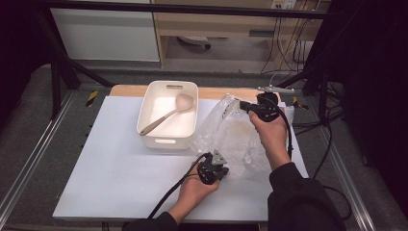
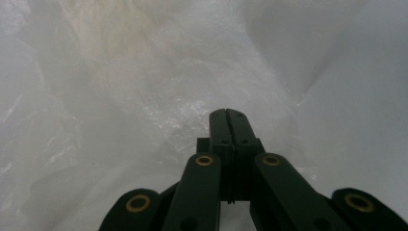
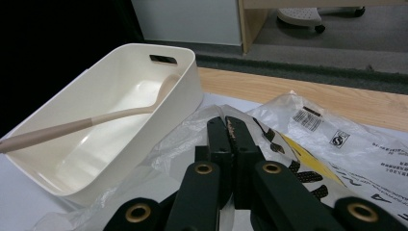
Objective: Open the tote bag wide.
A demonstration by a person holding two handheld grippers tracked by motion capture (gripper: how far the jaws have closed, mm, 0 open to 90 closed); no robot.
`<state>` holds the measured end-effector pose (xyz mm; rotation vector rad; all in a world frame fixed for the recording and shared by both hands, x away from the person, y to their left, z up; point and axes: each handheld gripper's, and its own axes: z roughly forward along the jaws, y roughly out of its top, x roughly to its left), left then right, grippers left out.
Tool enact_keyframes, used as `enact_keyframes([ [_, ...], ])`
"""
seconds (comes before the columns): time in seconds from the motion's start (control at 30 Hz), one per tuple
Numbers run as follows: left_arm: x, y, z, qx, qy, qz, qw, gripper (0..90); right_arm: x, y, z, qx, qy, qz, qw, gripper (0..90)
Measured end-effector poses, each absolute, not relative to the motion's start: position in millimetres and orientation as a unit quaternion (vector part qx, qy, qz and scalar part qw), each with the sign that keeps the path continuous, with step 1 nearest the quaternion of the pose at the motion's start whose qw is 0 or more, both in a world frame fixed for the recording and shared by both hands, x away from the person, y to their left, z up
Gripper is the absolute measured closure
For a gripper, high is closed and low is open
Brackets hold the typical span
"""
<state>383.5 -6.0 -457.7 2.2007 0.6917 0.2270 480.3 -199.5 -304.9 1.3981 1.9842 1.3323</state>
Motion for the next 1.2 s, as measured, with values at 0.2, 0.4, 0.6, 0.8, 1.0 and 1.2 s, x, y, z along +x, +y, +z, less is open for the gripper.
enact_keyframes([
  [0.2,375.8,-7.7,-449.5,0.863,0.265,0.106,0.416,90.0,479.8,-198.7,-309.9,0.495,0.709,0.469,0.181,90.0],
  [0.4,366.0,2.5,-426.5,0.859,0.261,0.086,0.431,90.0,476.4,-197.4,-314.3,0.493,0.713,0.466,0.176,90.0],
  [0.6,360.2,28.3,-389.1,0.851,0.261,0.076,0.449,90.0,472.6,-196.9,-315.7,0.490,0.717,0.465,0.174,90.0],
  [0.8,371.6,62.1,-357.8,0.839,0.278,0.086,0.461,90.0,470.8,-195.4,-319.2,0.488,0.721,0.462,0.169,90.0],
  [1.0,385.1,91.9,-332.8,0.825,0.294,0.113,0.470,90.0,470.3,-195.0,-320.0,0.487,0.722,0.462,0.166,90.0],
  [1.2,399.5,113.3,-318.6,0.822,0.303,0.135,0.463,90.0,469.9,-193.2,-320.5,0.483,0.726,0.461,0.163,90.0],
])
